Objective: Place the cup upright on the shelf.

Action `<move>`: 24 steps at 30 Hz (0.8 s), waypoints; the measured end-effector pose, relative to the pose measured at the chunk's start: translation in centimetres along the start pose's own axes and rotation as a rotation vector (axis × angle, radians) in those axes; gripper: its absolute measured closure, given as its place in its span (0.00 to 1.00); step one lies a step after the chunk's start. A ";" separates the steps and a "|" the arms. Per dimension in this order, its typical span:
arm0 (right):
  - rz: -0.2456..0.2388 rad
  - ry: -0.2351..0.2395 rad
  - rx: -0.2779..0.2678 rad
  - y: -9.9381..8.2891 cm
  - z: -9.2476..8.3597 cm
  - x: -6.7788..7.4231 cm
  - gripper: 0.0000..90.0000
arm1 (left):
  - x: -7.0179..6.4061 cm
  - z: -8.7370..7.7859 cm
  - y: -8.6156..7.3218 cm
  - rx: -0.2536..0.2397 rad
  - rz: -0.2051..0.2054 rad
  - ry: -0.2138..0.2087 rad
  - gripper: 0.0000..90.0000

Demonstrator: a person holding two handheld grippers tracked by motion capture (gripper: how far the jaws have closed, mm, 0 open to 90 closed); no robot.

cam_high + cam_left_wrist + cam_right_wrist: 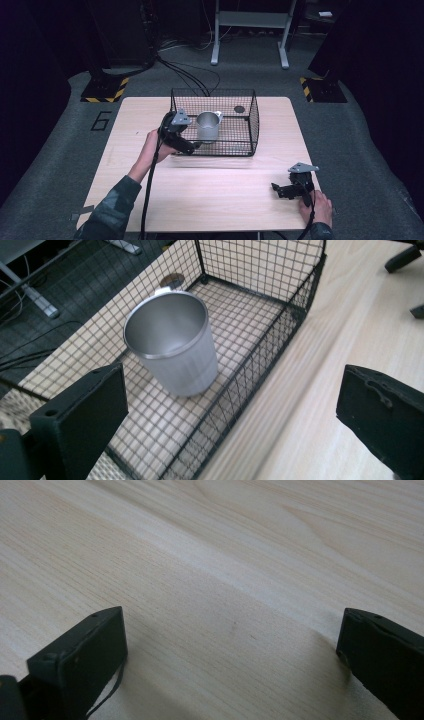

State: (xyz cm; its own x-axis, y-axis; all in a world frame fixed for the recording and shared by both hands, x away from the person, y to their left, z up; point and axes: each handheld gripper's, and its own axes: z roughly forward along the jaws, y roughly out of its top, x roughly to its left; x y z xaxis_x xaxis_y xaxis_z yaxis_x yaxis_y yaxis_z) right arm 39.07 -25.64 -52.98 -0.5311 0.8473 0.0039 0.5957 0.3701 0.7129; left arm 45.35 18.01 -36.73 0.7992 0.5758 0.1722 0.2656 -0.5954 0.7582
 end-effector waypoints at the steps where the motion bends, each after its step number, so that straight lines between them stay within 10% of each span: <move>1: 0.001 0.000 0.000 0.0 0.0 0.0 0.00 | -0.4 -0.7 -0.9 0.007 0.006 0.009 0.00; 12: 0.001 -0.001 0.000 0.0 0.0 0.0 0.00 | -2.2 -2.9 -6.8 0.040 -0.034 0.078 0.00; 24: 0.001 -0.001 -0.001 0.0 0.0 0.0 0.00 | -2.5 -3.5 -15.0 0.115 -0.175 0.137 0.00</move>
State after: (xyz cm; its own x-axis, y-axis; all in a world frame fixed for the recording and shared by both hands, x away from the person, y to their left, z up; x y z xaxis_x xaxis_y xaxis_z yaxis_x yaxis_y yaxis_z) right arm 39.06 -25.63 -52.99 -0.5299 0.8481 0.0037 0.5957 0.3691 0.7134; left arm 37.46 27.49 -46.32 0.6571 0.7418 0.1338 0.4598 -0.5351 0.7087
